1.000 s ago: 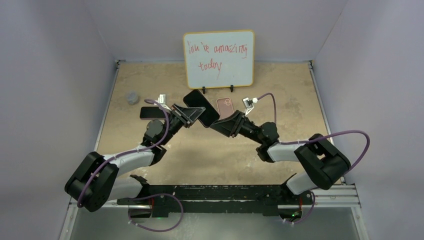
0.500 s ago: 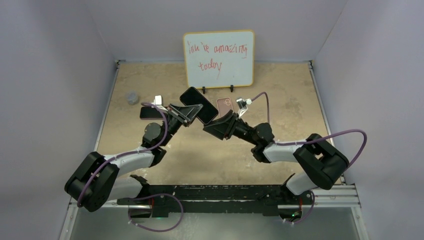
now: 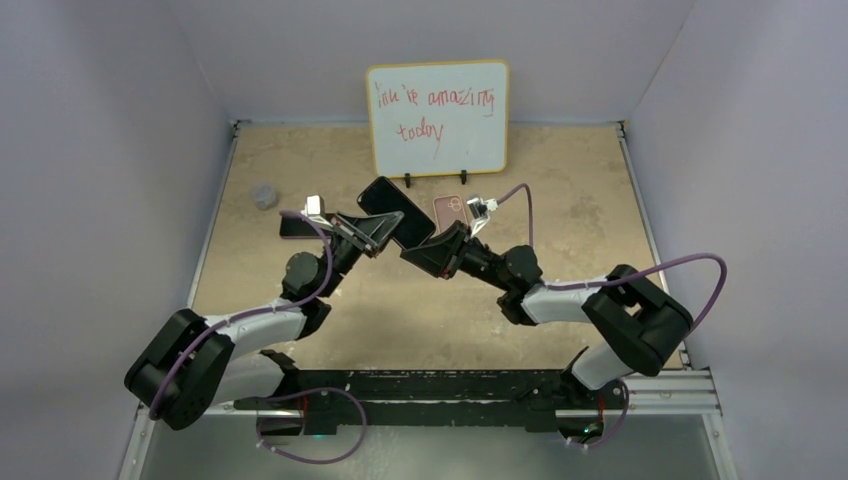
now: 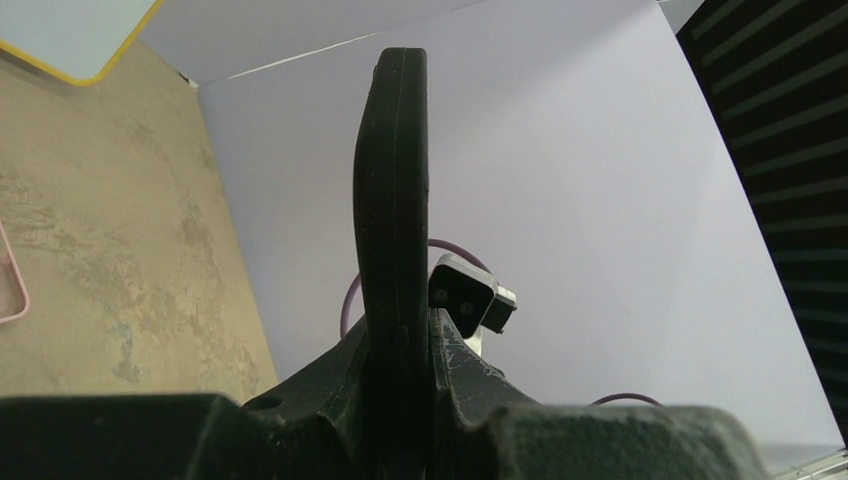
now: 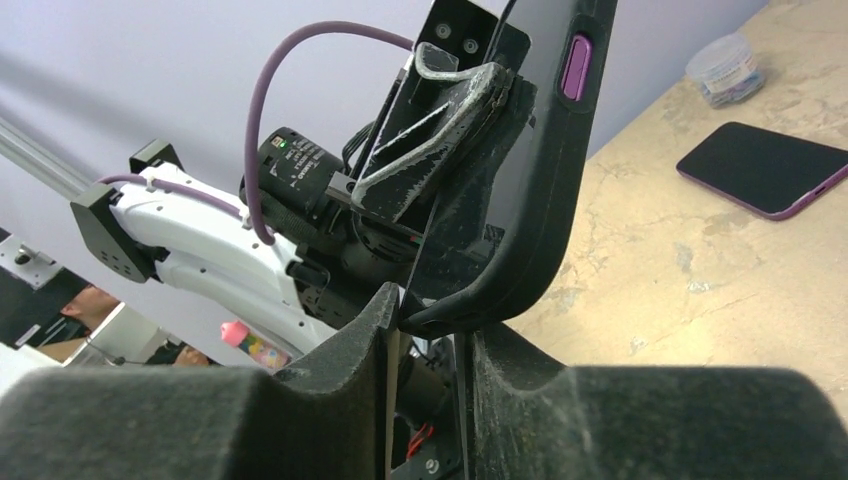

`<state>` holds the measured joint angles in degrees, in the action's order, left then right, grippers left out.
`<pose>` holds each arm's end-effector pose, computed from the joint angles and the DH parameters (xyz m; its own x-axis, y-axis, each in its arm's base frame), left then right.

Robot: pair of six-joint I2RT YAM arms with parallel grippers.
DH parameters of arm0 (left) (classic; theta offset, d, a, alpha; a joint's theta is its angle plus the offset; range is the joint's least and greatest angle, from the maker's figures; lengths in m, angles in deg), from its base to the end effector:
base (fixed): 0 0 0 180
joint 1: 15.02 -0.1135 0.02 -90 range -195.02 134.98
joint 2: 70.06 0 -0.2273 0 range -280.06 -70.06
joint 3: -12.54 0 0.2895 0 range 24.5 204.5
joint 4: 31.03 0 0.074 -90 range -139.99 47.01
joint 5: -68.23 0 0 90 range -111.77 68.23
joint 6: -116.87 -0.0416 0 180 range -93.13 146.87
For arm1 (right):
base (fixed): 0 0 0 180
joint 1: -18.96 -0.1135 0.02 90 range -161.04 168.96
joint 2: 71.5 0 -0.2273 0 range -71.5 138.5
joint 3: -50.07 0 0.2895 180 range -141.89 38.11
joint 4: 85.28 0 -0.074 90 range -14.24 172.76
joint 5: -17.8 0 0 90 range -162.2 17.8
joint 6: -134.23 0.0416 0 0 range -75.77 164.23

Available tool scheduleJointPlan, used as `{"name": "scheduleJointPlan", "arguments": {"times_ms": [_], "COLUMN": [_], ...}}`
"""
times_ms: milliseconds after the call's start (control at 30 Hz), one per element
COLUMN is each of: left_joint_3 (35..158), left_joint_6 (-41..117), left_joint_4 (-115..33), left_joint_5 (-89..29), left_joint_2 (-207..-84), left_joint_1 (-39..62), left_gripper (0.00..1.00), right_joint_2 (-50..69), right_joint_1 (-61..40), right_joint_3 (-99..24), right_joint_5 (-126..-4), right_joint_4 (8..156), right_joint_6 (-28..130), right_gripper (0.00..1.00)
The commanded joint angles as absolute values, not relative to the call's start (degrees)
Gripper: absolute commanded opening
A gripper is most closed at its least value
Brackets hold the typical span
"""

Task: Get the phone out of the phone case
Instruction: Remove the phone case from the phone.

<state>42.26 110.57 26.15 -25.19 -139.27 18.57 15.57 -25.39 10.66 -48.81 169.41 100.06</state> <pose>0.2259 -0.1530 0.1770 -0.5682 -0.8137 -0.1226 0.3174 -0.0793 -0.9450 0.2053 0.2238 0.1775 -0.5575 0.5169 -0.6496 -0.7713 -0.0331 0.6357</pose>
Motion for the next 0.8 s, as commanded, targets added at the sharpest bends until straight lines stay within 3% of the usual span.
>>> {"name": "scheduleJointPlan", "arguments": {"times_ms": [0,233,767], "left_joint_3": [42.67,43.33,49.72], "left_joint_6": [112.59,113.45,111.28], "left_joint_4": [33.02,29.27,14.27], "left_joint_5": [-25.23,-27.05,-41.23], "left_joint_2": [-137.83,-137.39,-136.41], "left_joint_1": [18.96,18.86,15.84], "left_gripper": [0.00,0.00,0.00], "right_joint_2": [15.45,14.48,6.97], "right_joint_1": [-25.74,-25.70,-25.61], "right_joint_3": [9.97,11.62,13.26], "right_joint_5": [-51.26,-51.51,-48.26], "right_joint_4": [172.32,170.53,155.15], "right_joint_6": [95.41,88.06,56.97], "right_gripper": [0.21,0.00,0.00]}}
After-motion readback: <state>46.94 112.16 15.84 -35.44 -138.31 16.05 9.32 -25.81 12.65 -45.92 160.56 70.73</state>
